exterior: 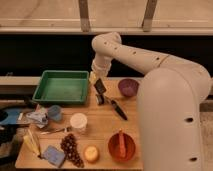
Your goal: Wipe tray with eraser
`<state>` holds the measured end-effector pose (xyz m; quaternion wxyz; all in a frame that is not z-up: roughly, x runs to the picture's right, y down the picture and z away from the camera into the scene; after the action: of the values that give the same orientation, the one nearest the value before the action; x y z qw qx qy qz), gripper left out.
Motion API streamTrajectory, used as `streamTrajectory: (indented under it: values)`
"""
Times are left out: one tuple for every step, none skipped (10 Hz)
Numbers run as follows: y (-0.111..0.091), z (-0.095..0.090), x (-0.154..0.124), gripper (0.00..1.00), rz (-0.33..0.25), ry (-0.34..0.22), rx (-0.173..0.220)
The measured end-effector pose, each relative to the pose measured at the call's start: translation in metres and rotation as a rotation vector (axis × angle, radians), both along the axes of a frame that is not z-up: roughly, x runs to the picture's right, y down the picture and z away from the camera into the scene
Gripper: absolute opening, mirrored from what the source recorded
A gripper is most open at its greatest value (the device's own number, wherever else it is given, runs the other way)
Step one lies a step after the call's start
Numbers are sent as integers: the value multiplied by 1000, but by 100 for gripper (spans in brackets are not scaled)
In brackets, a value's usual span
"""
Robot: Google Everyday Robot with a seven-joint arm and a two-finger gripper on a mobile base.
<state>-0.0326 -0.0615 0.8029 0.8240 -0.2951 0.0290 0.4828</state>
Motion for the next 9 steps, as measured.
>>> streamTrajectory:
  values:
    - [-5,-3,-1,0,7,-17,22]
    - [-5,-3,-2,0,7,-17,23]
    - [-5,-3,-3,0,6,-19,22]
    - [-5,-3,-5,0,4,-21,22]
    - [-5,-4,-4,0,5,-21,22]
    - [-4,-3,-3,0,7,-17,20]
    - [1,1,-3,0,10,-17,15]
    - [5,9,-5,0,10,-22,10]
    - [6,15,-11,0,5,-35,8]
